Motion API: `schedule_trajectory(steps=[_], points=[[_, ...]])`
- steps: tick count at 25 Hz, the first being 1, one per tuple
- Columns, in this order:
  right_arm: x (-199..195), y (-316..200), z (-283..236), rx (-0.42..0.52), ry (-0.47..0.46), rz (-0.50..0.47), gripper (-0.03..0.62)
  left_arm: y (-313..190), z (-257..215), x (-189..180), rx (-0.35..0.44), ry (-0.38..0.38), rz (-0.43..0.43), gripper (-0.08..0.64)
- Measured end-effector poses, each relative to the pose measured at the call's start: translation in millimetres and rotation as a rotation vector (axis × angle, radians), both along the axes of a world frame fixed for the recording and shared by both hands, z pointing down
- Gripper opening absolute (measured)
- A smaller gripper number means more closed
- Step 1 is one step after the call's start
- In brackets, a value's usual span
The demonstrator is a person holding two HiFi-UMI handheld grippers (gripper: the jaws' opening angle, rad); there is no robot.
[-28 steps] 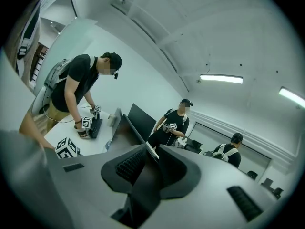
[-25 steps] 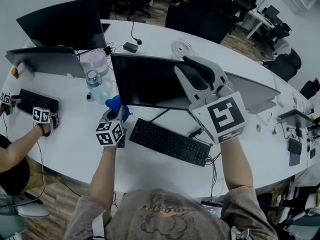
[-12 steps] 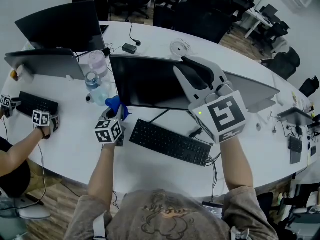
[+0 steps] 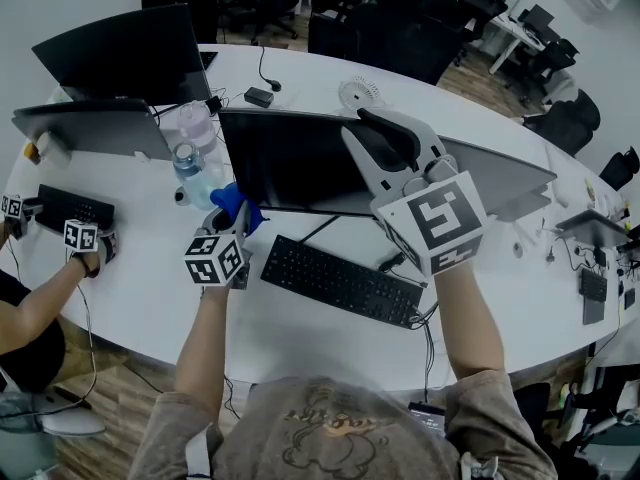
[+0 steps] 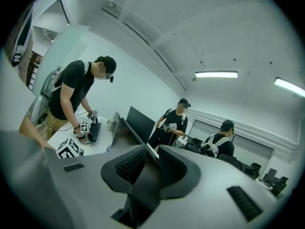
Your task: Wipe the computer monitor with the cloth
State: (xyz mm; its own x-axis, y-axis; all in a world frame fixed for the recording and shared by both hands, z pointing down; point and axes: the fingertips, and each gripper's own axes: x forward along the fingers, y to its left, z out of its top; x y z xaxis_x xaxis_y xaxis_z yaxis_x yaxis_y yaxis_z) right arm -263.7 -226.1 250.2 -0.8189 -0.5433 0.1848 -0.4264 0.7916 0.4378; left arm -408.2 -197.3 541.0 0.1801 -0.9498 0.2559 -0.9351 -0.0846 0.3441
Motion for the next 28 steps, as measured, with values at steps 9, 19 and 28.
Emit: schedule_trajectory(steps=[9,19,28], points=[[1,1,1,0.001,-0.005,-0.02,0.095,1,-33,-2,0.045,-0.048,0.013,0.049],[4,4,-1,-0.003,-0.017,-0.037,0.095,5,-94,0,0.126,-0.094,0.04,0.048],[6,7,1,-0.002,0.0,-0.041,0.095,8,-160,5,0.232,-0.137,0.067,0.048]])
